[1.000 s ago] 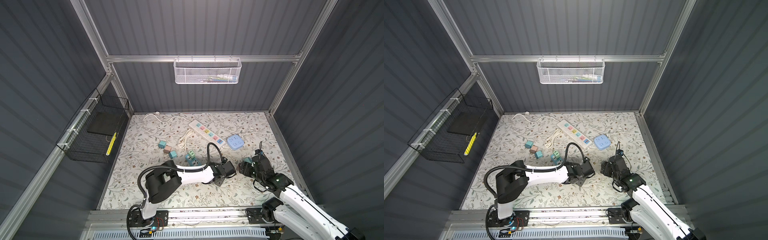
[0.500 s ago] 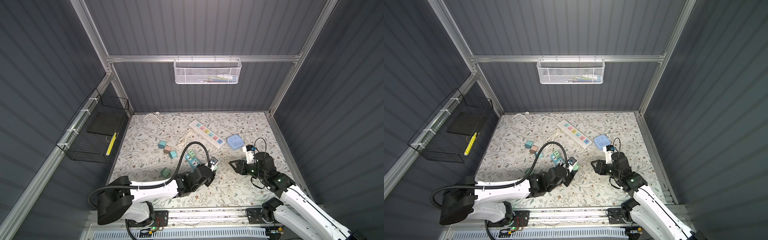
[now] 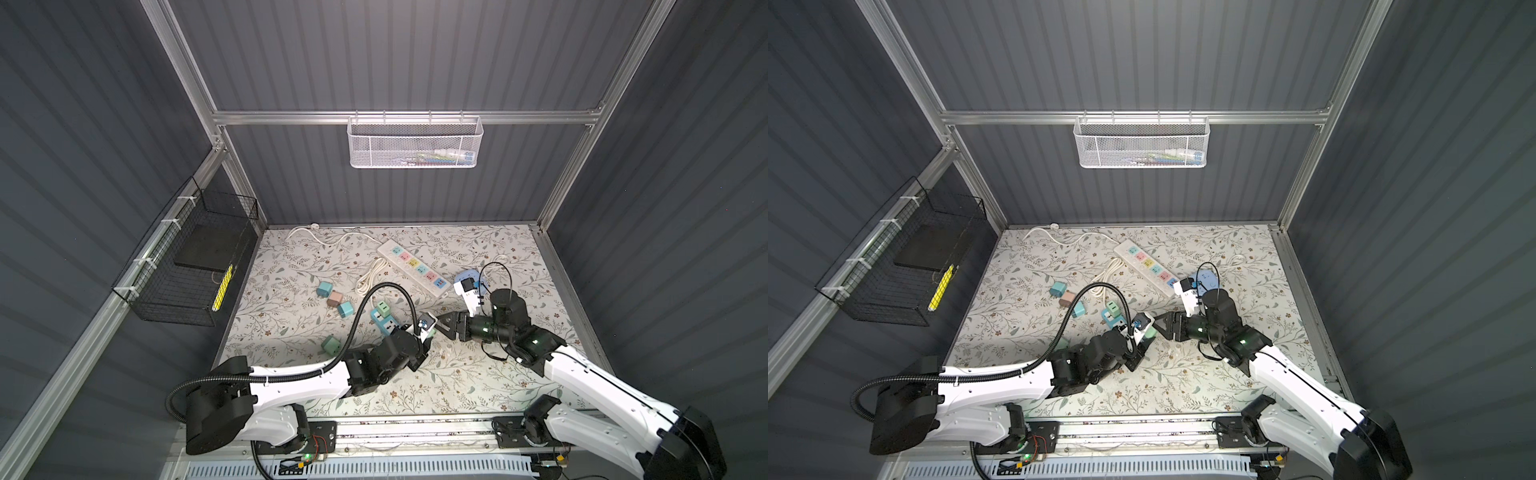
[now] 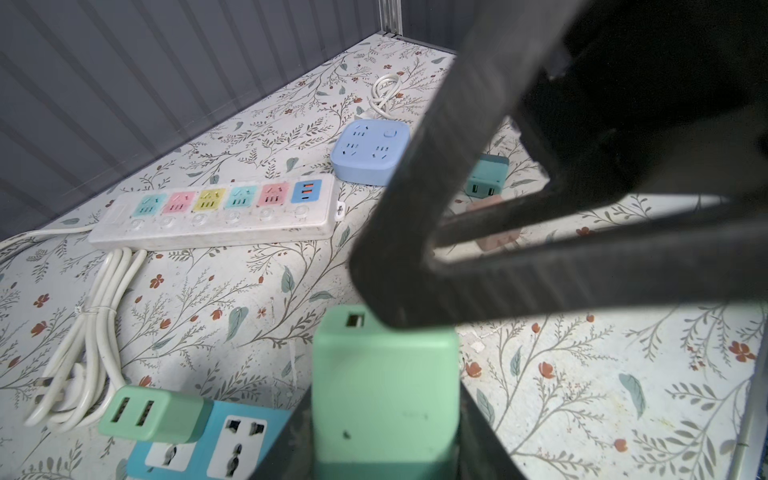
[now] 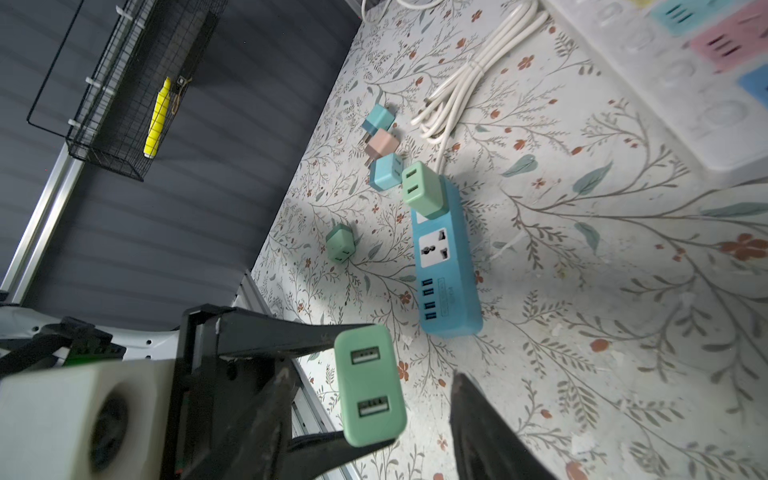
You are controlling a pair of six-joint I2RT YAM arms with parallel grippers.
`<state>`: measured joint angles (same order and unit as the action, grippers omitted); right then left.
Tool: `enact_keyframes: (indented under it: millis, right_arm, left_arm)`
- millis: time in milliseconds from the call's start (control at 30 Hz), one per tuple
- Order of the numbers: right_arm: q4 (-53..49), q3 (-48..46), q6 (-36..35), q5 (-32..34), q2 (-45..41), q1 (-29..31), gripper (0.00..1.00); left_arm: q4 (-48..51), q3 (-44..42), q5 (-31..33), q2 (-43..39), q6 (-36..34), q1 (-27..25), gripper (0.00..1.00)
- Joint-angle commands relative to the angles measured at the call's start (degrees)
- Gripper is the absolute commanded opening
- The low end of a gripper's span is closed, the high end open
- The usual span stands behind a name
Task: Insert the plug
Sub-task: 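Lift the adapter with left gripper toward the right gripper, then close right gripper on the adapter while left gripper releases it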
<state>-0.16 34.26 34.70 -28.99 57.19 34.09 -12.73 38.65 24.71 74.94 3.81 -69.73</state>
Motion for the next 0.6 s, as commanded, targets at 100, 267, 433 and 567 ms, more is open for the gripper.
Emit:
enact_keyframes:
  millis: [100,267,433,567]
  right_arm:
    - [2.39,1.12,0.25,-0.09,2.07,2.67,0.60]
    - [4.28,1.25,0.73,0.08,3.43,3.44,0.52]
    - [4.89,2.25,0.98,-0.19,4.75,3.88,0.37]
    - [5.64,2.39,1.59,-0.03,4.82,4.23,0.27]
  left_arm:
    - [-2.00,0.28,1.15,-2.71,0.58,-0.23,0.09]
    - [-2.39,0.19,-0.06,-2.86,0.84,-0.22,0.09]
    - [-1.77,0.31,-0.19,-2.81,1.41,-0.16,0.11]
    - [-1.91,-0.19,0.64,-3.21,2.78,-0.23,0.29]
